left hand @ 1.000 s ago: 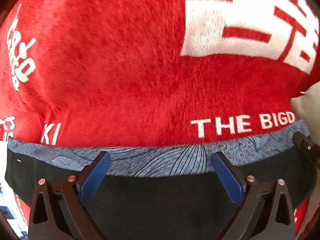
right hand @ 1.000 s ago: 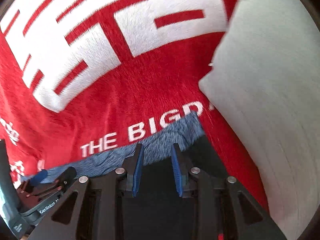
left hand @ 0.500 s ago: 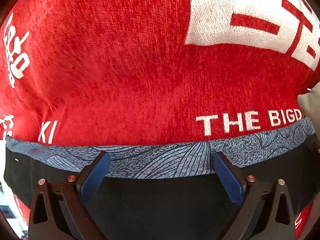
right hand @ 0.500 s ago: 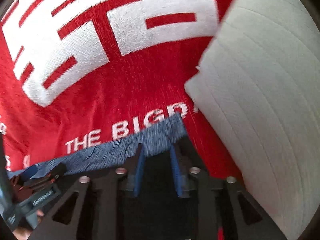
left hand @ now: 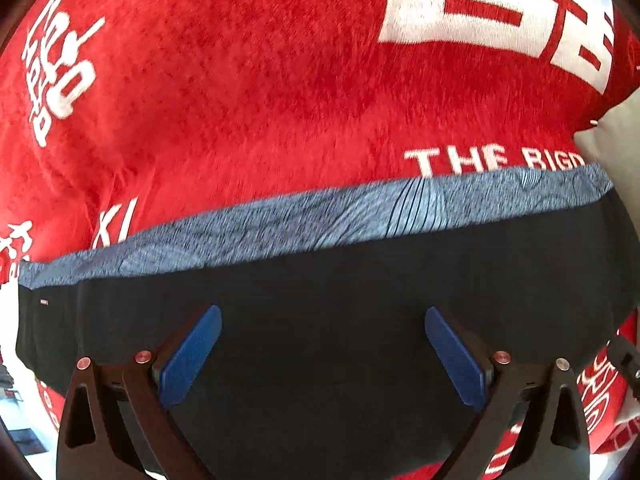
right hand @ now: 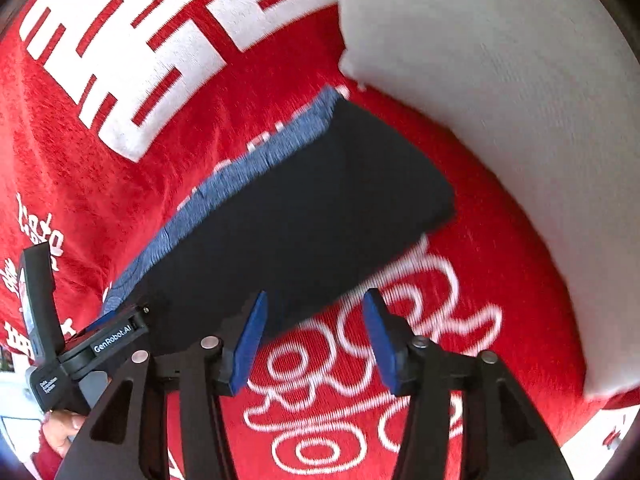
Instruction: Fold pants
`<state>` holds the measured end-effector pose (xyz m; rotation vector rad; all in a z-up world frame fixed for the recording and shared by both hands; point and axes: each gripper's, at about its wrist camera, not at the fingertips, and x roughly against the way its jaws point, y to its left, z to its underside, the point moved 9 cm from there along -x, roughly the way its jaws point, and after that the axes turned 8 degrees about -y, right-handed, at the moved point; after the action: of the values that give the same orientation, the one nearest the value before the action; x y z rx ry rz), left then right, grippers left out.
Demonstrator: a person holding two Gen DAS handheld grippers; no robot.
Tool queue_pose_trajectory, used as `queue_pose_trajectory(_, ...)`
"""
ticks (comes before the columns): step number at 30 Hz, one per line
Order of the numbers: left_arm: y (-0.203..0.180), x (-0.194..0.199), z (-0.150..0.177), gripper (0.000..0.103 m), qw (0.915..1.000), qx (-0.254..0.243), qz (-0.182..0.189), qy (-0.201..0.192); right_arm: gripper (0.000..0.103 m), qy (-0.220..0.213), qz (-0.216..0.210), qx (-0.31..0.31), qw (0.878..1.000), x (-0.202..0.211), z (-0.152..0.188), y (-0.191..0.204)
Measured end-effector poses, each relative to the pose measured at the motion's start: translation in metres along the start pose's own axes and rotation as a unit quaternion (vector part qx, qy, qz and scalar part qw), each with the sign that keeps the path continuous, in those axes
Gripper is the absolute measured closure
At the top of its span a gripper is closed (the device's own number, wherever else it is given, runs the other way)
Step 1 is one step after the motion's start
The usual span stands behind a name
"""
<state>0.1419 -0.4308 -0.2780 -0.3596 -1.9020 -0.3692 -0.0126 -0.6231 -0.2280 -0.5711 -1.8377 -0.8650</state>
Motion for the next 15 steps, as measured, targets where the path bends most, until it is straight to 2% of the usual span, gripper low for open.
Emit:
queue_pose_trajectory(5,0.000,-0.005,0.008,0.001,1.0000,-0.003,0.002,0.005,0.049,-0.005,-0.013,-0.032,0.999,0.001,0.018,-0.007)
queue_pose_trajectory(11,0.002,-0.009,0.008,0.001,0.9999,-0.007,0.005,0.009,0.049,-0.010,-0.042,-0.069,0.997,-0.004,0.025,-0.011)
queue_pose_trajectory(15,0.010,-0.008,0.010,0.001,0.9999,-0.009,0.011,0.004,0.049,-0.030,-0.064,-0.080,0.994,-0.004,0.023,-0.011)
